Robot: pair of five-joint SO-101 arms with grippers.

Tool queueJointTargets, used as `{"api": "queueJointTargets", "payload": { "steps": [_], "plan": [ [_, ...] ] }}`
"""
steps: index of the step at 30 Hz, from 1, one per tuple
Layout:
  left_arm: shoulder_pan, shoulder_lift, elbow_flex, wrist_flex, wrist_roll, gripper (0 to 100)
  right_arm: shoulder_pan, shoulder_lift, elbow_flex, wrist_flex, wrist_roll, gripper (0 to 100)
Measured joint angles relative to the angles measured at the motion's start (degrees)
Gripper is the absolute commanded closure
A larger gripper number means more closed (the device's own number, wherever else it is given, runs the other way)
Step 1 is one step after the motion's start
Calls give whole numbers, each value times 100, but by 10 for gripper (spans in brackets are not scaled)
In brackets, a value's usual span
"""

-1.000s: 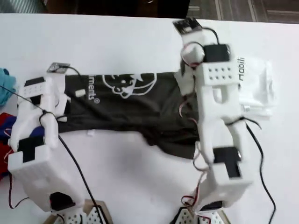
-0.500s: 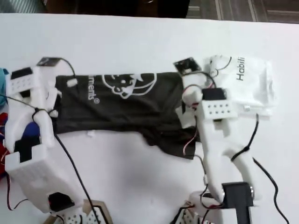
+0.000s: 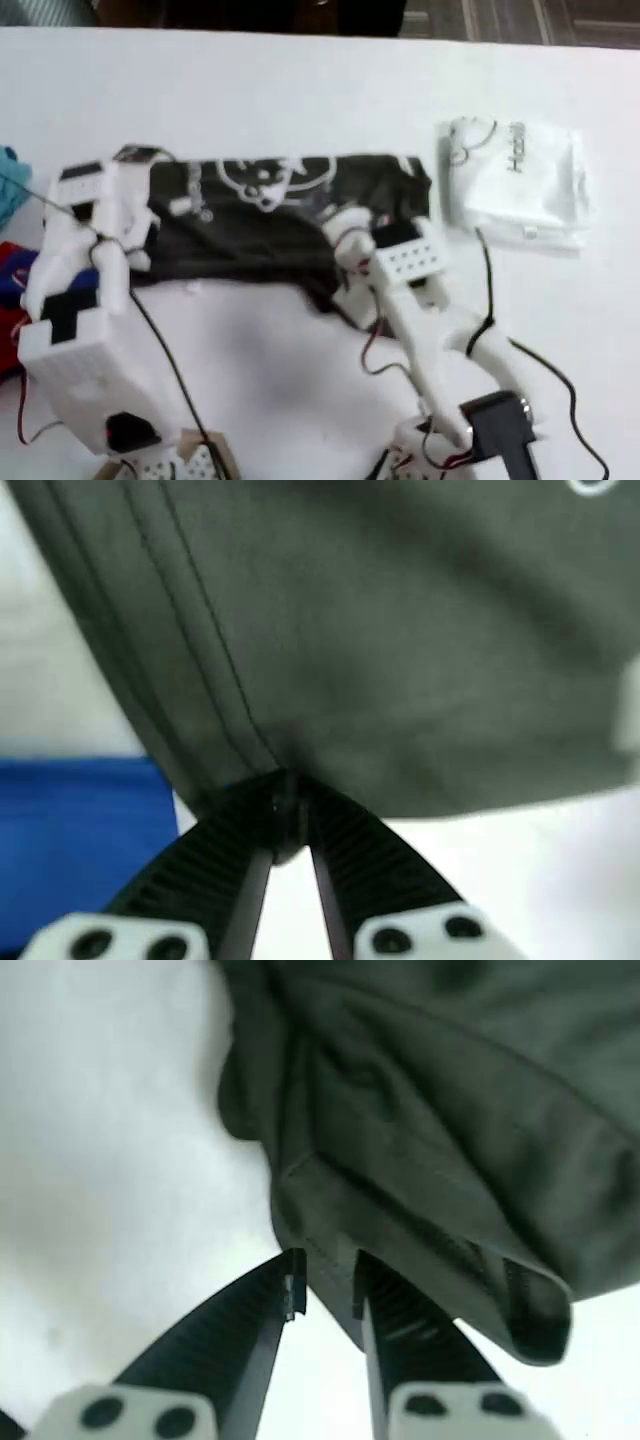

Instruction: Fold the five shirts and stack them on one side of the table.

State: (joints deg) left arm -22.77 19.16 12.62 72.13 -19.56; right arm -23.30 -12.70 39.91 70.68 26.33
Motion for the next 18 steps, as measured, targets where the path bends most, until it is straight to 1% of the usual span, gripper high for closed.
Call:
{"api": "queueJointTargets", "payload": {
  "steps": [2,4,13,18],
  "plan": [
    [-9,-35,255,-316,9,975,-9,0,158,-123,97,894],
    [-53,-70,325,-448,9,975,-79,0,334,-334,149,892],
    [-97,-70,369,-510,-18,975,-26,-53,519,-1371,167,893],
    [-97,-62,378,-510,-202,975,-26,-53,519,-1591,202,893]
  ]
}}
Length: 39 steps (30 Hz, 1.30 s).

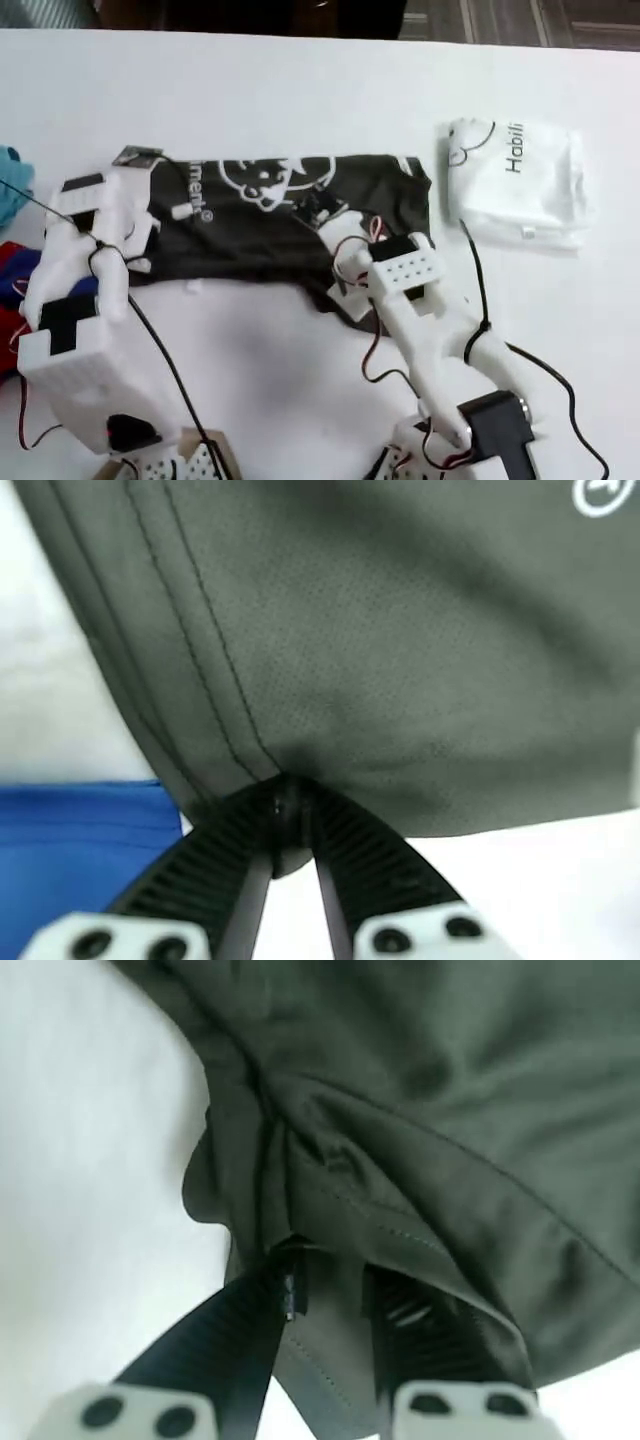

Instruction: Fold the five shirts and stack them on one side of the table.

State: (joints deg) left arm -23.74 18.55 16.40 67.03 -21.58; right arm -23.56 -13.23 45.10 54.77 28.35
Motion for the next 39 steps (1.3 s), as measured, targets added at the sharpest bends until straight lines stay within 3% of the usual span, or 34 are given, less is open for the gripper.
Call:
{"api": "queueJointTargets", "payload": {
  "steps": [18,24,30,39],
  "plan": [
    [0,0,9,0,-9,975,26,0,-527,167,9,893],
    [0,0,9,0,-9,975,387,0,-642,167,9,893],
    [0,0,9,0,-9,975,501,0,-642,167,545,893],
    [0,0,9,0,-9,975,554,0,-607,-132,756,893]
  ]
}}
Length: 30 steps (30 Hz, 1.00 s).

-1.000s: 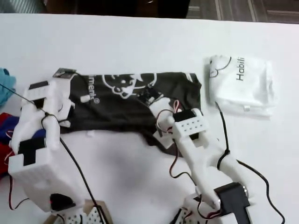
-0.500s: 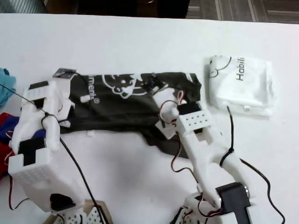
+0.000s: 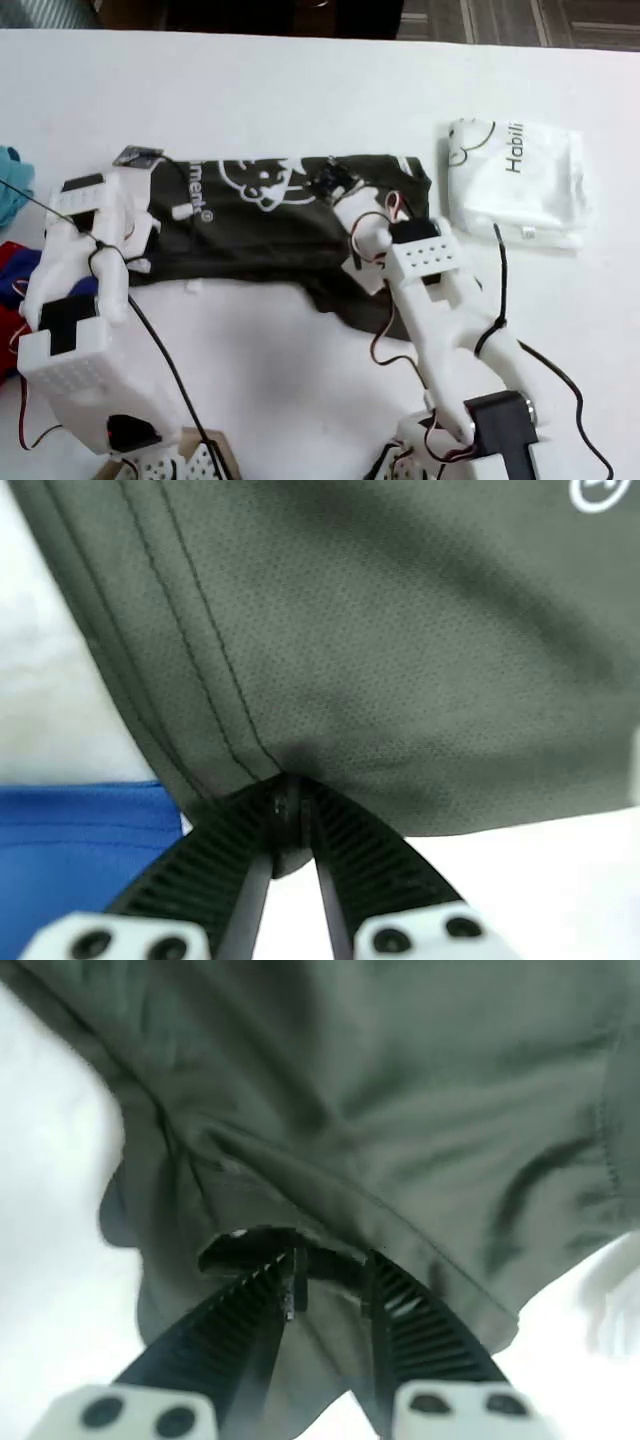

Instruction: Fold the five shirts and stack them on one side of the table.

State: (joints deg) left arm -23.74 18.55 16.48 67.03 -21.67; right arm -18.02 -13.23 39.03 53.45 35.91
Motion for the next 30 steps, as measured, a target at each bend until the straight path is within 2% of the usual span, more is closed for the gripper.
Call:
{"api": "queueJointTargets", "payload": {
  "steps": [6,14,22,24,26,30],
  "plan": [
    [0,0,0,0,0,975,-18,0,62,-141,360,893],
    [0,0,0,0,0,975,-9,0,369,-211,396,893],
    [0,0,0,0,0,975,-9,273,519,-791,396,894],
    [0,0,0,0,0,975,-9,466,519,-923,396,921],
    [0,0,0,0,0,975,-9,580,519,-985,396,989],
    [0,0,0,0,0,975,0,571,519,-1002,387,978]
  ]
}}
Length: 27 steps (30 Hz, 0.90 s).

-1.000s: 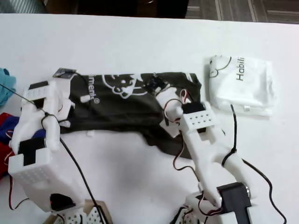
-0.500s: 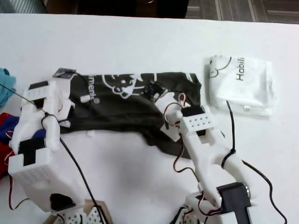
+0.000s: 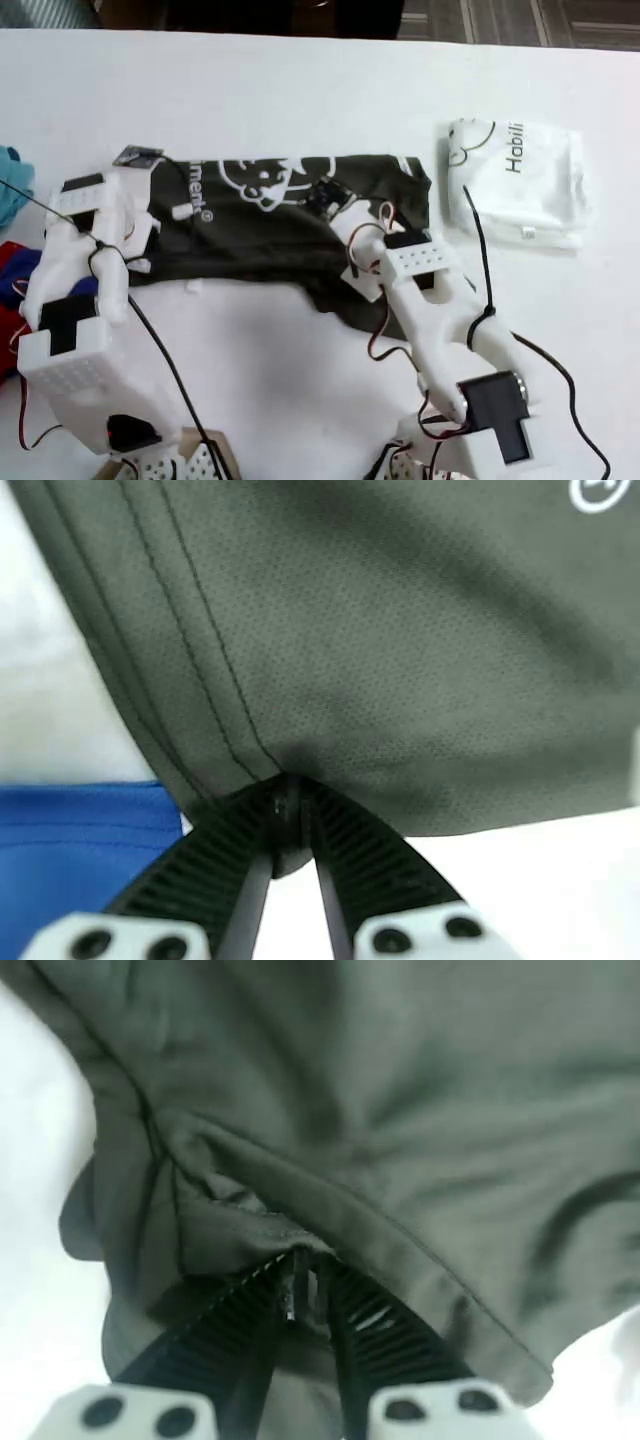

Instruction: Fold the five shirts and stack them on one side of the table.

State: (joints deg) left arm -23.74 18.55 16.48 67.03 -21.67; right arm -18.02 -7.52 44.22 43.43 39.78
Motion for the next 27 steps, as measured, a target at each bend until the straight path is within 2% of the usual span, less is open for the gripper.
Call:
{"api": "queueJointTargets", "payload": {
  "steps": [11,17,23,27],
  "plan": [
    [0,0,0,0,0,975,-18,-1266,9,879,0,978],
    [0,0,0,0,0,975,-18,-1363,88,1073,0,967],
    [0,0,0,0,0,975,-360,-1363,501,1099,18,778],
    [0,0,0,0,0,975,-396,-1363,545,1090,475,773]
  ]
}}
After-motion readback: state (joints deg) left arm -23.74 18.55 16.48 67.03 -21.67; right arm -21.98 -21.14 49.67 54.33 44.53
